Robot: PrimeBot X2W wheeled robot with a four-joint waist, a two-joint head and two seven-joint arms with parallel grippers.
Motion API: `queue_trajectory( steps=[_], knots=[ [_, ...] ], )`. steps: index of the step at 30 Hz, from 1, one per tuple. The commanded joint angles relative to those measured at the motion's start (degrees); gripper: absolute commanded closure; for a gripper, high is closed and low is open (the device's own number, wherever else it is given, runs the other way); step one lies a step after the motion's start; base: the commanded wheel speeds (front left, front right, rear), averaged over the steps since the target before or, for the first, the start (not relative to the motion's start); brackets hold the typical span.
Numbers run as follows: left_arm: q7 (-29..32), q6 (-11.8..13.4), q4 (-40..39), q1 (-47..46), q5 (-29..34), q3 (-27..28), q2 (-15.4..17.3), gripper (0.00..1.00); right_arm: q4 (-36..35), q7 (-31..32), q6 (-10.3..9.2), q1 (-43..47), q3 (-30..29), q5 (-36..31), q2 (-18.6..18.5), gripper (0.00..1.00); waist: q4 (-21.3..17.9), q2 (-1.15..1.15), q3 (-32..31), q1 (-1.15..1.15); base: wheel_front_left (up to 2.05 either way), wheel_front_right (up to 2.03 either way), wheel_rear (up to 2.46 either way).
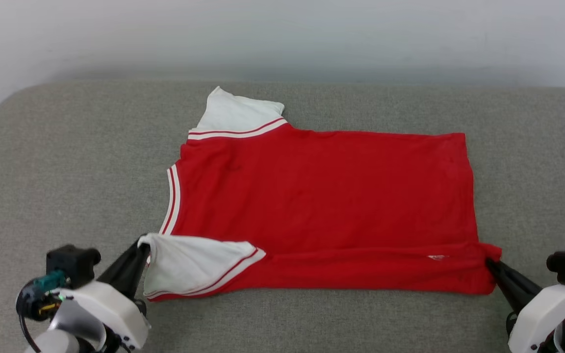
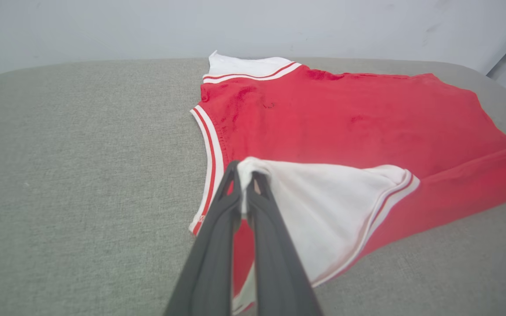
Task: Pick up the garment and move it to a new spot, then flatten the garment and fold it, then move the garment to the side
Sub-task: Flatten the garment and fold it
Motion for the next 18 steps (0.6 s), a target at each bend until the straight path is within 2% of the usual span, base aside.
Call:
queue_trajectory(
  steps=[1,7,18],
  knots=[
    [0.4,-0.7,0.8,-2.9,0.2,-0.2,0.5,1.00,0.2,0.0,-0.09,-1.7,0.0,0.2,0.1,1.00,-0.5,0.00,2.7,-0.01,0.00,0.00,0.00],
    [2.0,-2.6,5.3,-13.1,1.0,-2.1,2.1,1.00,1.4,0.2,-0.09,-6.0,-0.3,0.0,0.4,1.00,-1.0,0.00,7.2,-0.01,0.00,0.00,0.00],
    [2.5,-3.5,17.2,-24.2,-0.2,-7.6,2.5,1.00,4.6,1.7,-0.09,-11.6,1.1,-1.8,1.0,1.00,-1.6,0.00,12.4,-0.01,0.00,0.00,0.00]
  ],
)
